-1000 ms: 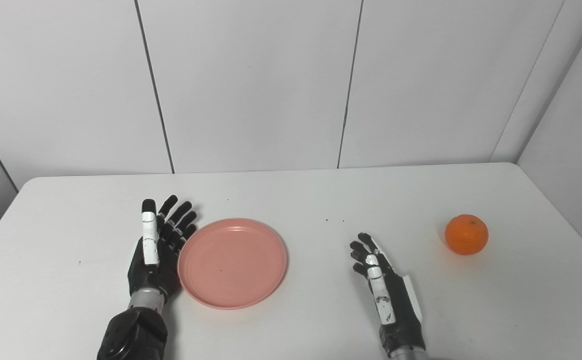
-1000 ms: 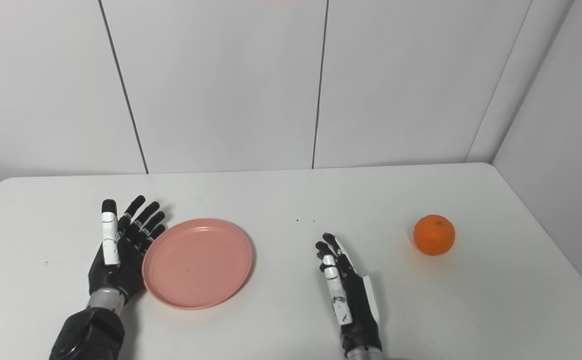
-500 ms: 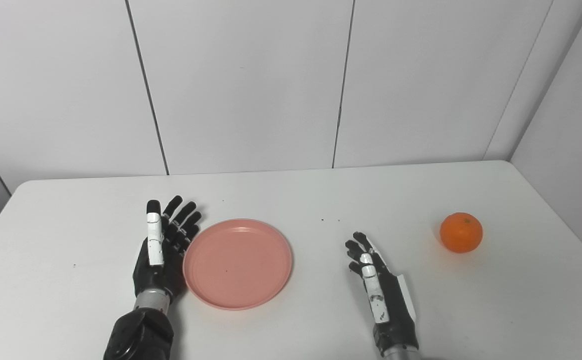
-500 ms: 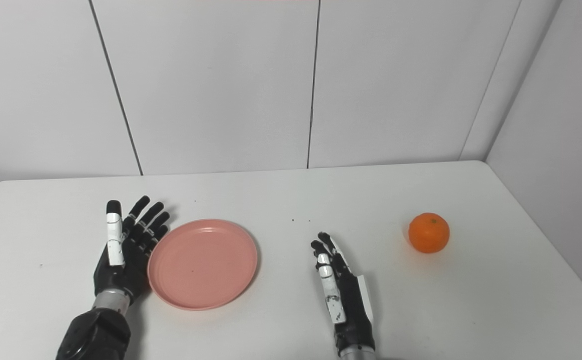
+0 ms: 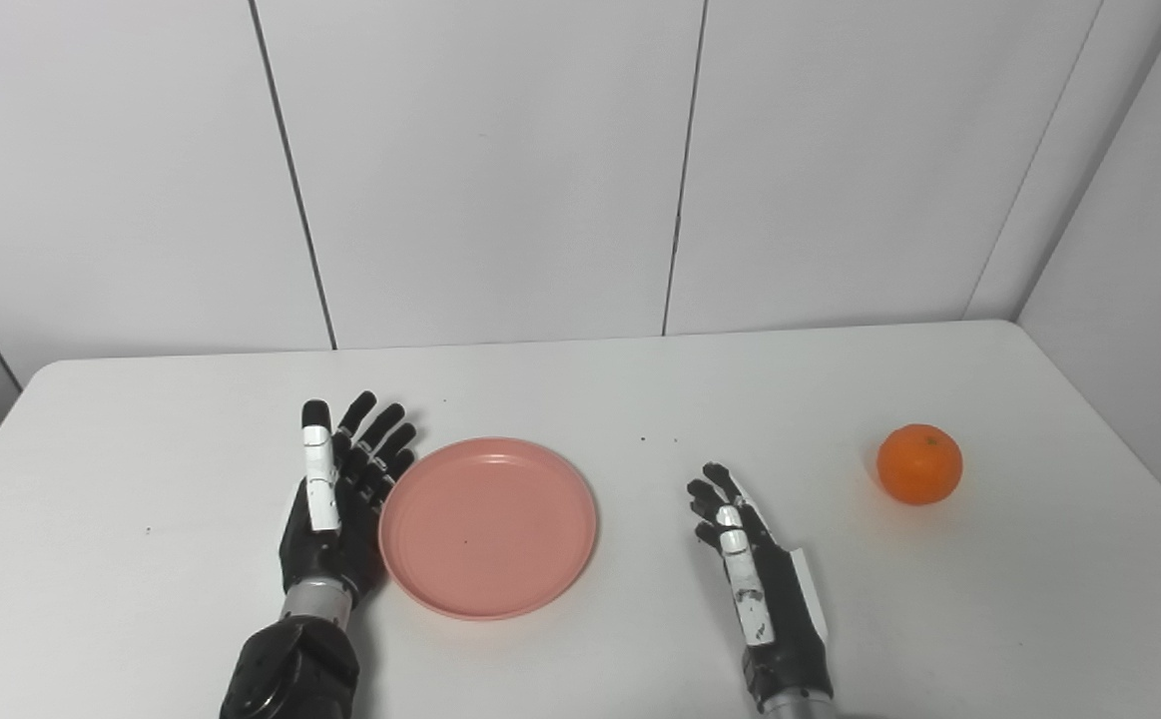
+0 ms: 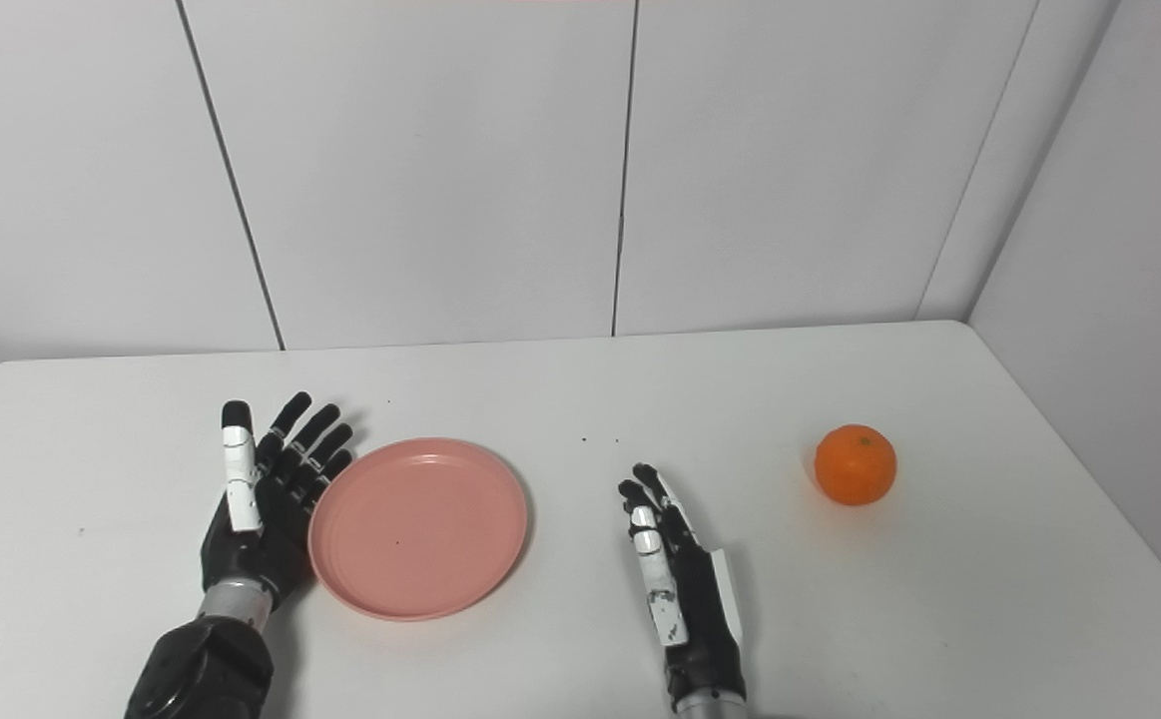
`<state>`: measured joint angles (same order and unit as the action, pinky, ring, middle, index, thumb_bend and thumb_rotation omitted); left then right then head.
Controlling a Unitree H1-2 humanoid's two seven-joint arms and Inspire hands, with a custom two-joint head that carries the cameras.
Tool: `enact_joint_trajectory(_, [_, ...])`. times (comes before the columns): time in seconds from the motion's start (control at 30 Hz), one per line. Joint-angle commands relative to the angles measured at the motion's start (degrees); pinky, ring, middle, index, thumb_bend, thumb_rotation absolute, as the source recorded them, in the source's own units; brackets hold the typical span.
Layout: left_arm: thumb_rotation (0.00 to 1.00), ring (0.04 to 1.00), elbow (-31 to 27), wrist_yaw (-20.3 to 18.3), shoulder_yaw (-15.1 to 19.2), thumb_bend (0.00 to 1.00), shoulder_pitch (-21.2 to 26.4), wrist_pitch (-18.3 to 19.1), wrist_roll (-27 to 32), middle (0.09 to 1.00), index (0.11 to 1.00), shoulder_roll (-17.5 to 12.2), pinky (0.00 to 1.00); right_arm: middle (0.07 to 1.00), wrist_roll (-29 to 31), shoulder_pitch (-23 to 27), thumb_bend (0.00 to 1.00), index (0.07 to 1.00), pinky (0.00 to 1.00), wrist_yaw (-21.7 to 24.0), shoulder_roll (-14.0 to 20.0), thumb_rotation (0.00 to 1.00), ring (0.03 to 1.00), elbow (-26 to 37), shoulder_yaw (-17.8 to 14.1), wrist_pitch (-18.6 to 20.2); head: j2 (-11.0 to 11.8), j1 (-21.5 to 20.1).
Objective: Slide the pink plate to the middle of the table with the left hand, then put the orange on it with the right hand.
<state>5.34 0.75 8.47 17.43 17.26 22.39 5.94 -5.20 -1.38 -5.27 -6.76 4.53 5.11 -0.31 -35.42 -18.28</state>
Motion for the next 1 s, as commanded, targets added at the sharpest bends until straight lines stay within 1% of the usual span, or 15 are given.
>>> enact_joint_trajectory(0.0, [0.85,0.854,0.4,0.7,-0.4,0.86,-0.5,1.8,-0.5,0.833,0.850,0.9,0.90,0.862,0.4,-0.6,0.73,0.889,0.89,1.4,-1.6,1.00,0.882,-1.5,1.8,3.6,0.0,0.0])
enact_joint_trajectory(0.1, [0.85,0.849,0.5,0.7,-0.4,0.85,-0.4,2.1,-0.3,0.834,0.856,1.0,0.92,0.863,0.5,-0.5,0.72,0.891,0.89,1.5,-1.5,1.00,0.883,-1.5,1.8,3.4,0.0,-0.2])
enact_joint_trajectory(0.3, [0.86,0.851,1.0,0.6,-0.7,0.85,-0.3,1.8,-0.6,0.831,0.854,0.7,0.91,0.862,0.4,-0.3,0.71,0.894,0.87,1.3,-1.5,1.00,0.880,-1.9,1.6,2.9,0.1,-1.2])
enact_joint_trajectory(0.37, [0.85,0.850,1.5,0.4,-0.6,0.85,-0.3,1.5,-0.5,0.829,0.853,0.6,0.92,0.859,-0.3,-0.4,0.70,0.892,0.86,0.9,-1.4,1.00,0.875,-1.8,1.6,1.9,0.1,-1.8])
enact_joint_trajectory(0.47, [0.84,0.854,1.8,0.3,-0.5,0.87,-0.4,1.3,-0.4,0.830,0.855,0.5,0.92,0.849,-4.9,-0.6,0.68,0.884,0.82,-0.8,-0.3,1.00,0.866,-1.8,2.5,-1.0,0.2,-1.9])
enact_joint_trajectory(0.5, [0.84,0.856,1.8,0.3,-0.3,0.87,-0.4,1.4,-0.3,0.832,0.856,0.5,0.92,0.847,-7.8,-0.6,0.67,0.882,0.82,-1.9,0.2,1.00,0.865,-1.9,3.1,-2.2,0.2,-2.0])
enact_joint_trajectory(0.57, [0.83,0.862,2.0,0.2,-0.1,0.88,-0.5,1.3,-0.1,0.836,0.854,0.4,0.93,0.849,-13.6,-0.7,0.65,0.874,0.82,-4.0,1.2,1.00,0.855,-0.9,4.4,-2.9,0.2,-2.0])
enact_joint_trajectory(0.63, [0.83,0.861,2.7,-0.1,0.1,0.88,-0.4,1.0,-0.1,0.834,0.850,0.1,0.93,0.851,-18.7,-0.8,0.64,0.871,0.83,-5.8,1.7,1.00,0.855,1.0,5.5,-2.7,0.3,-2.5])
enact_joint_trajectory(0.73, [0.84,0.861,3.4,-0.5,0.3,0.86,-0.3,0.5,0.0,0.837,0.854,-0.2,0.93,0.863,-23.2,-0.7,0.65,0.839,0.80,-7.3,2.0,1.00,0.854,3.1,6.4,-2.0,0.4,-2.6])
enact_joint_trajectory(0.87, [0.84,0.861,4.4,-0.7,1.0,0.86,-0.2,0.4,0.2,0.840,0.857,-0.3,0.95,0.848,-27.1,-0.3,0.68,0.790,0.77,-8.0,1.9,1.00,0.834,5.8,6.3,-0.6,0.5,-2.8])
enact_joint_trajectory(0.97, [0.83,0.865,5.1,-1.0,1.3,0.86,0.0,0.1,0.2,0.842,0.852,-0.2,0.98,0.817,-28.9,0.7,0.71,0.769,0.72,-7.3,2.1,1.00,0.795,8.1,5.4,0.9,0.6,-2.8])
